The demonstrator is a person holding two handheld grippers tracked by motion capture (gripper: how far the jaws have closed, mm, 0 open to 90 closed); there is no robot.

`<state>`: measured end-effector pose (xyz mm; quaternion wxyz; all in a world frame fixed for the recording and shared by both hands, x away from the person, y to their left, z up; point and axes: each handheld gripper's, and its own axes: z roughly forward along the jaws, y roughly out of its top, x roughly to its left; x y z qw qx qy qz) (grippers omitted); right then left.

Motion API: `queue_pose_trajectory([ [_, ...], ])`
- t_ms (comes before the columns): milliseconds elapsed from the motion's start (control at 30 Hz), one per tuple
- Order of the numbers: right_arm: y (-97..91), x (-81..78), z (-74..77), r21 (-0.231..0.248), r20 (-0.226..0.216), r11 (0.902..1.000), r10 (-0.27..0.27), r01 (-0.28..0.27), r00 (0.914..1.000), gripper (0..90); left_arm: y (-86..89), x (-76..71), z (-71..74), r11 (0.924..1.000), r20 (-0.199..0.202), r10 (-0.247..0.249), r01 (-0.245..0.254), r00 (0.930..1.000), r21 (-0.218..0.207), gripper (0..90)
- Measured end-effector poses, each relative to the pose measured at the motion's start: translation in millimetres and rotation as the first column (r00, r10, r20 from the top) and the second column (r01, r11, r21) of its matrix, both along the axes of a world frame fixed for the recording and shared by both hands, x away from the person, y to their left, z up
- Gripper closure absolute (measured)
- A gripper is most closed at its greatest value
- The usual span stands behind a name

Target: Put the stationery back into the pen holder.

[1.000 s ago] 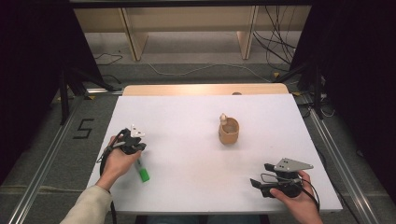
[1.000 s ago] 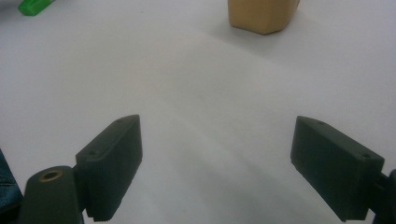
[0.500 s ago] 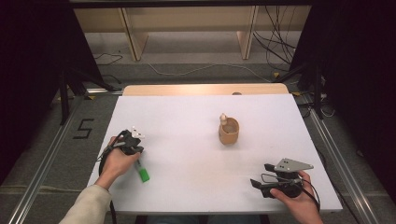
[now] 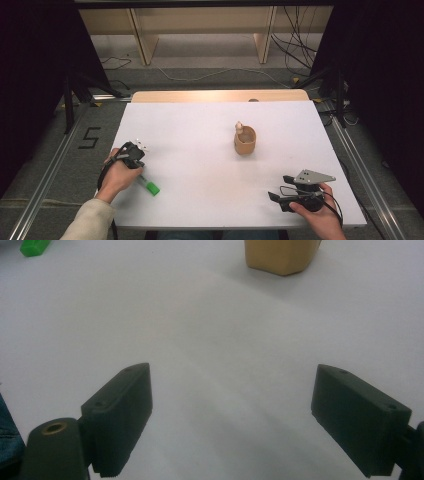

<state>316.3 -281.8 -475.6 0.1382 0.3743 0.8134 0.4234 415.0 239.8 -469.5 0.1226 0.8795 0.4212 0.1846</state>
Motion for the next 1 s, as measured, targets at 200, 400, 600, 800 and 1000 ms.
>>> queue_pose_trajectory([
  [200, 0.0, 0.1, 0.0, 0.000, 0.000, 1.0000, 0.000, 0.000, 1.0000, 17.5, 9.9, -11.9, 1.3, 0.9999, -0.050, 0.016, -0.016, 0.9986, 0.006, 90.0],
  [400, 0.3, 0.2, -0.1, 0.000, 0.000, 1.0000, 0.002, -0.002, 1.0000, 17.5, 12.7, -23.8, 2.5, 0.9999, -0.078, 0.012, -0.012, 0.9968, 0.007, 89.9],
  [600, 0.1, 0.3, -0.1, 0.000, -0.001, 1.0000, 0.003, -0.003, 1.0000, 17.5, 15.0, -40.3, 3.7, 0.9998, -0.108, 0.003, -0.001, 0.9941, 0.019, 89.9],
  [800, 0.4, 0.3, -0.2, 0.001, 0.000, 1.0000, 0.004, -0.004, 1.0000, 17.5, 19.5, -53.8, 4.3, 0.9998, -0.123, 0.000, 0.002, 0.9925, 0.018, 89.8],
  [1000, 0.5, 0.3, 0.0, 0.000, -0.002, 1.0000, 0.004, -0.004, 1.0000, 17.5, 20.3, -61.7, 4.1, 0.9999, -0.121, -0.007, 0.008, 0.9926, 0.015, 89.8],
])
